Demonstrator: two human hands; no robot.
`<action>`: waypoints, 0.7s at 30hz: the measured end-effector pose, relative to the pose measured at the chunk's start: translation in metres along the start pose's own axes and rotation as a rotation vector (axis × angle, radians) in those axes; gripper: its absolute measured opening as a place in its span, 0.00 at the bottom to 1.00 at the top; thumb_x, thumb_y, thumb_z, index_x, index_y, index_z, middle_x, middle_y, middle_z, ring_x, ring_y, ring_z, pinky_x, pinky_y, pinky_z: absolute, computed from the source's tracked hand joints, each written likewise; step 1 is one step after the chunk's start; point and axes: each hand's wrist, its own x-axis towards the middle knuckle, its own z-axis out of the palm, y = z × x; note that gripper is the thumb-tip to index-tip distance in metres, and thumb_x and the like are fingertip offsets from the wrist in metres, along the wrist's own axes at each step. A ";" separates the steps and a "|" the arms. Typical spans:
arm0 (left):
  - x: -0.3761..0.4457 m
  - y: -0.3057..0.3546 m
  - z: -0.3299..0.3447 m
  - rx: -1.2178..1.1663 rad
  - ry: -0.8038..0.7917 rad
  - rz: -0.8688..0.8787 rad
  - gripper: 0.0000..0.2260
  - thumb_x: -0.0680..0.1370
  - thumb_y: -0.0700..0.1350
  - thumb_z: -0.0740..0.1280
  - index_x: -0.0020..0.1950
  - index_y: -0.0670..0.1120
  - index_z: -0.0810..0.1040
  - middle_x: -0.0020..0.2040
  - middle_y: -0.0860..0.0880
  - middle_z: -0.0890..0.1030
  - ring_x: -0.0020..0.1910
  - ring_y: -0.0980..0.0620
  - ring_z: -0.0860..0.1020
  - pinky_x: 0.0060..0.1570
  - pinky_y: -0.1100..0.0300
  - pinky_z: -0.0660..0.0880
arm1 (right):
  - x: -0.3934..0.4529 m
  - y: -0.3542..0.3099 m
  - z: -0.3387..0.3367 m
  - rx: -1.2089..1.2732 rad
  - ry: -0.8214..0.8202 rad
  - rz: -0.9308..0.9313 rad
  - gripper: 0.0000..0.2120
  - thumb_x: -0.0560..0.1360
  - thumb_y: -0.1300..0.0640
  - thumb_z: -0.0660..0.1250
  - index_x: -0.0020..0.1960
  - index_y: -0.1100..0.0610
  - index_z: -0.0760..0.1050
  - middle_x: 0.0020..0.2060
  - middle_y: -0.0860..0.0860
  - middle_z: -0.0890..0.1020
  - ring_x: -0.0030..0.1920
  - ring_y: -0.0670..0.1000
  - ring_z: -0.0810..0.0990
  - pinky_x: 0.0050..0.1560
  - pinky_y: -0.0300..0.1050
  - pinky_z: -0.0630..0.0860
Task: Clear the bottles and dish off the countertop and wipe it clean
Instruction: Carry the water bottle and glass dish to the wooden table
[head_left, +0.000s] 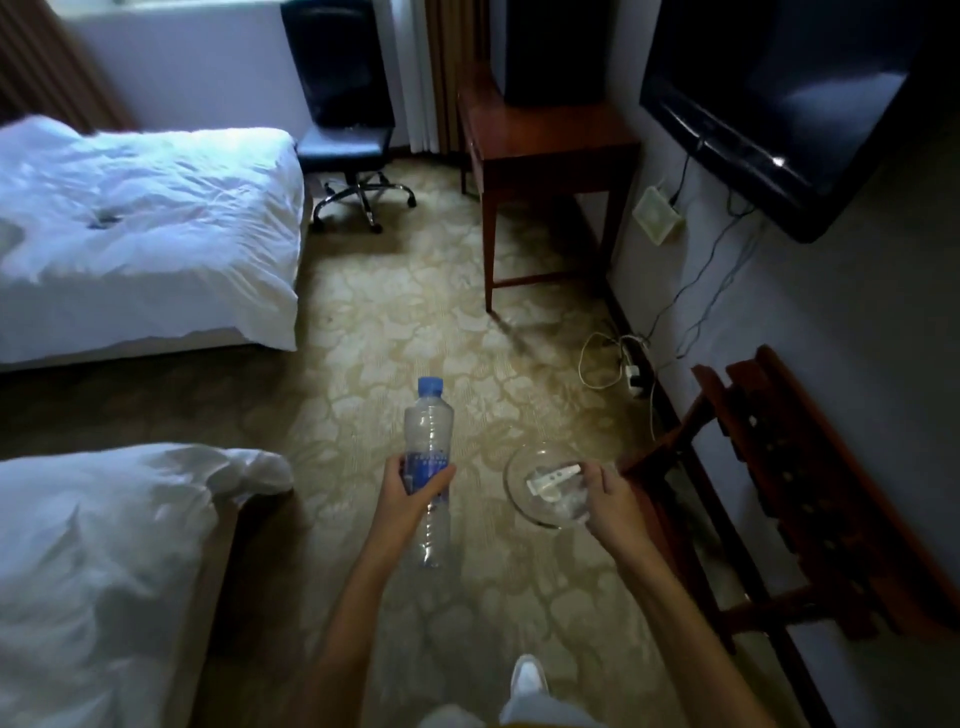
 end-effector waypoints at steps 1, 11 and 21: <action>0.024 0.014 0.000 0.004 0.016 0.010 0.28 0.75 0.51 0.78 0.70 0.47 0.71 0.59 0.46 0.82 0.53 0.50 0.84 0.45 0.61 0.80 | 0.026 -0.014 0.003 0.008 0.001 0.016 0.16 0.87 0.51 0.55 0.58 0.51 0.81 0.48 0.47 0.84 0.50 0.48 0.82 0.46 0.43 0.75; 0.273 0.061 -0.047 -0.045 0.116 0.022 0.29 0.72 0.51 0.77 0.68 0.47 0.71 0.60 0.43 0.81 0.53 0.46 0.84 0.46 0.57 0.83 | 0.269 -0.131 0.118 -0.029 -0.030 0.024 0.17 0.87 0.48 0.54 0.56 0.51 0.81 0.48 0.51 0.84 0.49 0.52 0.83 0.53 0.54 0.80; 0.547 0.200 -0.072 -0.014 0.000 0.086 0.29 0.74 0.55 0.76 0.70 0.49 0.70 0.60 0.48 0.80 0.56 0.51 0.83 0.48 0.61 0.81 | 0.479 -0.295 0.193 -0.039 0.058 0.009 0.18 0.87 0.46 0.54 0.50 0.52 0.79 0.40 0.50 0.82 0.40 0.50 0.80 0.39 0.45 0.72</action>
